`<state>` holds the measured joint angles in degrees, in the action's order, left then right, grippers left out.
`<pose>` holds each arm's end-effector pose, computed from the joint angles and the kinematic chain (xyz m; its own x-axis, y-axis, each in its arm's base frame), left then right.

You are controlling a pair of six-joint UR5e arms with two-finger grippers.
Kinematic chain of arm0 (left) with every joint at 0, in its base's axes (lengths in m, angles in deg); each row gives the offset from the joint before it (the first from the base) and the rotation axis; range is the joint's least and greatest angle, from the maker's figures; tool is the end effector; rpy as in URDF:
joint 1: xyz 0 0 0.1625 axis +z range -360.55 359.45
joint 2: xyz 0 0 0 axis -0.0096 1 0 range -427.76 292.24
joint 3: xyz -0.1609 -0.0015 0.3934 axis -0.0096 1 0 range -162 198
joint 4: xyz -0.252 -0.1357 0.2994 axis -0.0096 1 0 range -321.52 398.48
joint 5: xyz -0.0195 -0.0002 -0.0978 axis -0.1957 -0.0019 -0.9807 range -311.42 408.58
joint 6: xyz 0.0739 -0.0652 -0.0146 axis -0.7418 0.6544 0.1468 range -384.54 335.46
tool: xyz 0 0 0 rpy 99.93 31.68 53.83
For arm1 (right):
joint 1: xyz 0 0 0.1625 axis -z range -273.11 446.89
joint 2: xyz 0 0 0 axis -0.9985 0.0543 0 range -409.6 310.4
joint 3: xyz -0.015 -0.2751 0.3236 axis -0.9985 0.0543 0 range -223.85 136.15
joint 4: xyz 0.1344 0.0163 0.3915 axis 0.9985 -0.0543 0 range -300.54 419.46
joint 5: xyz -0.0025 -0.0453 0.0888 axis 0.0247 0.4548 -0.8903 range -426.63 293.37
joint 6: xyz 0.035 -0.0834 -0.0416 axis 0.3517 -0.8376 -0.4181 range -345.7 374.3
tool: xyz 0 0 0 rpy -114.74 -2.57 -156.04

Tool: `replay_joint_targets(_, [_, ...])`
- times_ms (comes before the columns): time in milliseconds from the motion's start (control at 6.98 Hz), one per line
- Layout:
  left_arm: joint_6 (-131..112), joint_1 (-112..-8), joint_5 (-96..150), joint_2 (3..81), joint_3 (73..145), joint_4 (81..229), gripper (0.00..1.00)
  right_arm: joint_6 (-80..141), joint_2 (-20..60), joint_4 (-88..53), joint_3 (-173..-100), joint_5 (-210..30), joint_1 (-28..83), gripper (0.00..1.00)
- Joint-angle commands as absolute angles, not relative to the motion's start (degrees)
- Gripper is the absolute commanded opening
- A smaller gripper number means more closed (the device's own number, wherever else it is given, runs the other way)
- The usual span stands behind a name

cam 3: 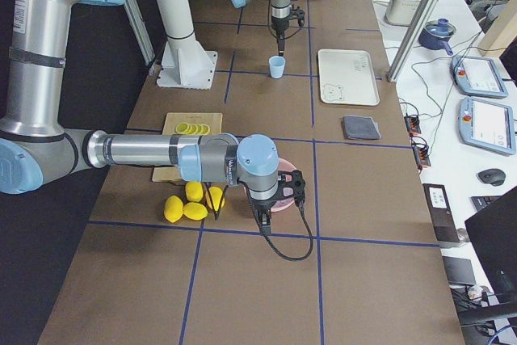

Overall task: Mash ice and strawberries in cup
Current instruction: 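Withdraw the left arm away from the cup toward the muddler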

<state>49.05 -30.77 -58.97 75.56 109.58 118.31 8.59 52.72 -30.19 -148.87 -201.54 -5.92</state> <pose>0.5564 -0.4435 0.0928 0.6726 -0.0802 -0.7357 0.1110 0.9938 -0.0068 0.0827 -0.4010 0.6244 0.7106 -0.1020 0.6962 0.0218 0.9921 0.1231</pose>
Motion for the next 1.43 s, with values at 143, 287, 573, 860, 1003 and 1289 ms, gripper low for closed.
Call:
replay_joint_targets(143, [33.1,-37.3,-59.5,54.8,128.7,118.3,1.00,8.6,52.8,-30.2,-148.8,-201.5,-5.9,0.99])
replay_joint_targets(287, [30.5,-41.8,-62.0,48.8,130.8,118.5,1.00,8.5,52.8,-30.2,-148.8,-201.5,-5.9,0.99])
replay_joint_targets(573, [19.8,-51.1,-70.7,34.7,131.2,127.8,1.00,8.5,52.8,-30.2,-148.9,-201.5,-5.9,0.99])
replay_joint_targets(860, [7.6,-61.3,-76.3,21.1,130.2,135.5,1.00,8.5,52.8,-30.2,-148.9,-201.5,-5.9,0.99])
replay_joint_targets(1003, [0.9,-66.4,-78.4,19.2,128.4,135.5,1.00,8.5,52.8,-30.2,-148.9,-201.5,-5.9,0.99])
replay_joint_targets(1289, [-6.9,-71.5,-81.0,15.8,126.5,135.7,1.00,8.5,52.8,-30.2,-148.9,-201.5,-5.9,0.99])
